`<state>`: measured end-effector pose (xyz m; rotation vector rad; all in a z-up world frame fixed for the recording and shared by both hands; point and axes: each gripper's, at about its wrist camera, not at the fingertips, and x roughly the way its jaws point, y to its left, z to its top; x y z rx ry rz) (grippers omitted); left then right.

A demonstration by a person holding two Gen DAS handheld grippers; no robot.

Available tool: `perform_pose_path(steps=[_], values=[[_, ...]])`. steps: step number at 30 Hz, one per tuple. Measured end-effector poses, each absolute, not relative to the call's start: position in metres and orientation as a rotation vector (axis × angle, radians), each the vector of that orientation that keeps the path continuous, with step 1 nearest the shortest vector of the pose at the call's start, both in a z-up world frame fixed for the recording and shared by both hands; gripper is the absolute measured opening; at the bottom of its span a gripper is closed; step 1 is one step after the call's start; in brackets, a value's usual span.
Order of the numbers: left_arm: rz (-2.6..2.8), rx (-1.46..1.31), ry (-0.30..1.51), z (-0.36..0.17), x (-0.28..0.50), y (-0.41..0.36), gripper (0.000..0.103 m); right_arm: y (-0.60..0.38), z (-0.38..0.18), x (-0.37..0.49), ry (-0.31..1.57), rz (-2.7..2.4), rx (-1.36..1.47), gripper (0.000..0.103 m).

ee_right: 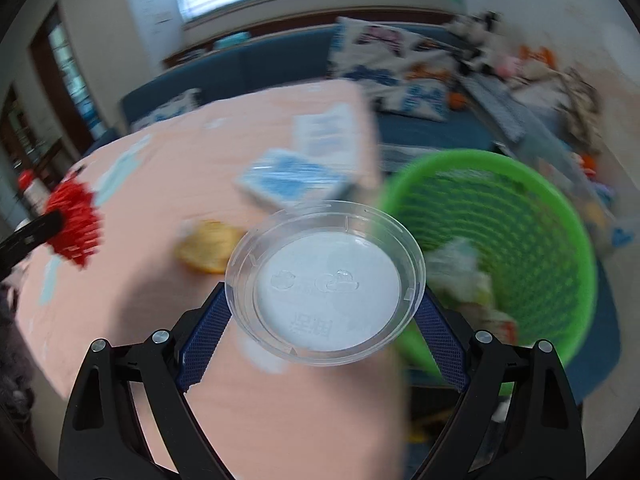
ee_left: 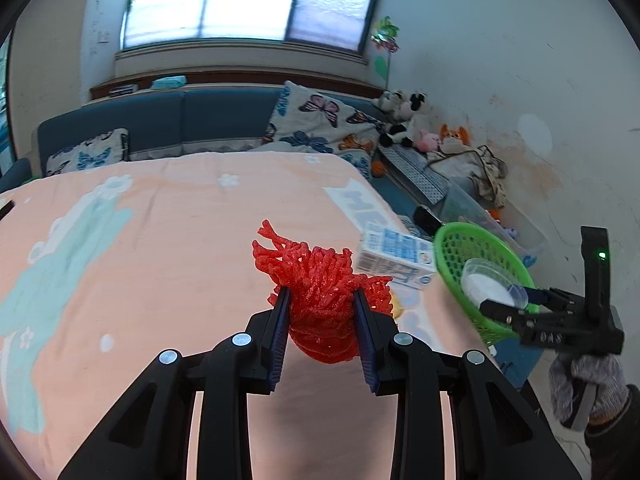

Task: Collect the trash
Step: 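Carry the clear dish over the green basket and open the right gripper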

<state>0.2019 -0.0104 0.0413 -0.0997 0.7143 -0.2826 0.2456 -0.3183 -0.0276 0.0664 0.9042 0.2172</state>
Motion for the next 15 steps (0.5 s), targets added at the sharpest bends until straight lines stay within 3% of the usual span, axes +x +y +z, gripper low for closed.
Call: perform_pose_path(steps=[15], values=[[-0.339,-0.040,0.740,0.045,0.223,-0.075,0.030,-0.434,-0.075,0.281,1.010,0.016,0.193,0.089]])
